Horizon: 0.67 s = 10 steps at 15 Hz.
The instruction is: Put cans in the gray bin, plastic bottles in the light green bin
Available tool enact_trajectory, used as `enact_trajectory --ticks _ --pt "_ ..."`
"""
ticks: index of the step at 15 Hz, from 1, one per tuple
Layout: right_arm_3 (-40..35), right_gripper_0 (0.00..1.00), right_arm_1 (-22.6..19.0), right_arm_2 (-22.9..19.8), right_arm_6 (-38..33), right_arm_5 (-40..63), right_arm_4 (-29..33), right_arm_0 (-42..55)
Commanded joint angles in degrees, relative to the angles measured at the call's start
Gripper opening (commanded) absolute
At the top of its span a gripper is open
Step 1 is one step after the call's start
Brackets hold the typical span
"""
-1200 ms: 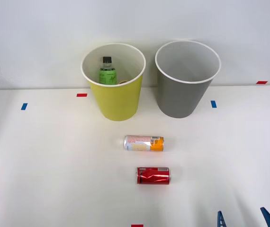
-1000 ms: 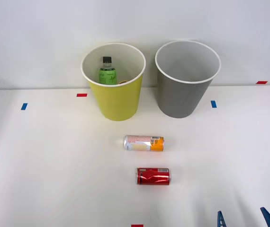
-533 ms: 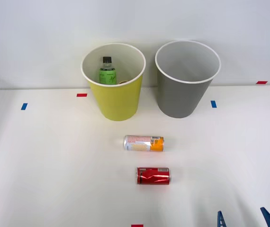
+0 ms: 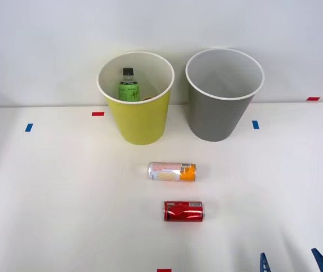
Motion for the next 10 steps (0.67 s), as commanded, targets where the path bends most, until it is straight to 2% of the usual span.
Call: enact_trajectory --ticks 1,10 --pt "0.00 1.00 0.00 0.00 0.00 0.00 0.00 0.00" --pt "0.00 1.00 0.00 0.00 0.00 0.00 0.00 0.00"
